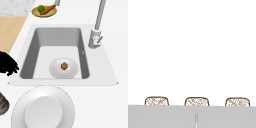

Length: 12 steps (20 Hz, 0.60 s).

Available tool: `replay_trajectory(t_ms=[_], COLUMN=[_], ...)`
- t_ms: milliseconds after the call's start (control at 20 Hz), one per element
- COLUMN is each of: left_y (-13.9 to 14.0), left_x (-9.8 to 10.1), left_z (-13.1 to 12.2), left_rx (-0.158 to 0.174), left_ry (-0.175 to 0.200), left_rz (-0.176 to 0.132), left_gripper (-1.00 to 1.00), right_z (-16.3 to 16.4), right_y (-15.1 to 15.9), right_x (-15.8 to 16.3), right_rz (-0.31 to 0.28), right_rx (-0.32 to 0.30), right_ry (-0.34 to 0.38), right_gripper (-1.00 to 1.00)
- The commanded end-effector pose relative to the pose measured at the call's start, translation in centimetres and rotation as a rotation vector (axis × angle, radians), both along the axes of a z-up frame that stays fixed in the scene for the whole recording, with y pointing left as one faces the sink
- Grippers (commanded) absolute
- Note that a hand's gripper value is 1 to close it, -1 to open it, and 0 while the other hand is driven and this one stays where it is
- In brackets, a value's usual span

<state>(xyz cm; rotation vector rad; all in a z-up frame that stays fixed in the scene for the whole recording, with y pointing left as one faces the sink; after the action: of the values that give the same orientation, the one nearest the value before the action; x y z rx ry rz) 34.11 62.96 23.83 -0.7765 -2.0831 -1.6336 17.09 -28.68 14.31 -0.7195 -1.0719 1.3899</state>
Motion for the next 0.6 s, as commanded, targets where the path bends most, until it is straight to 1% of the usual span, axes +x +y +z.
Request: replay_trajectory(t_ms=[0, 50, 100, 150, 250, 300, 450, 500, 550], left_y=[-0.7, -0.7, -1.3, -1.1, -1.6, -1.9, -2.5, -2.8, -3.1], left_x=[-0.7, -1.0, -1.4, -1.9, -2.7, -3.3, -4.6, -5.2, -5.8], left_z=[1.4, 1.6, 1.9, 1.8, 2.2, 2.3, 2.7, 2.7, 2.8], left_rx=[0.052, 0.048, 0.043, 0.034, 0.035, 0.039, 0.045, 0.057, 0.059], left_ry=[0.000, 0.000, 0.001, 0.001, 0.000, 0.000, -0.001, -0.001, -0.001], left_rz=[0.061, 0.071, 0.060, 0.083, 0.082, 0.076, 0.078, 0.072, 0.070], left_gripper=[-1.00, -1.00, -1.00, -1.00, -1.00, -1.00, -1.00, -1.00, -1.00], right_z=[0.0, 0.0, 0.0, 0.0, 0.0, 0.0, 0.0, 0.0, 0.0], right_y=[0.0, 0.0, 0.0, 0.0, 0.0, 0.0, 0.0, 0.0, 0.0], right_x=[0.0, 0.0, 0.0, 0.0, 0.0, 0.0, 0.0, 0.0, 0.0], right_rz=[0.000, 0.000, 0.000, 0.000, 0.000, 0.000, 0.000, 0.000, 0.000], right_rx=[0.000, 0.000, 0.000, 0.000, 0.000, 0.000, 0.000, 0.000, 0.000], right_ry=[0.000, 0.000, 0.000, 0.000, 0.000, 0.000, 0.000, 0.000, 0.000], right_gripper=[0.00, 0.00, 0.00, 0.00, 0.00, 0.00, 0.00, 0.00, 0.00])
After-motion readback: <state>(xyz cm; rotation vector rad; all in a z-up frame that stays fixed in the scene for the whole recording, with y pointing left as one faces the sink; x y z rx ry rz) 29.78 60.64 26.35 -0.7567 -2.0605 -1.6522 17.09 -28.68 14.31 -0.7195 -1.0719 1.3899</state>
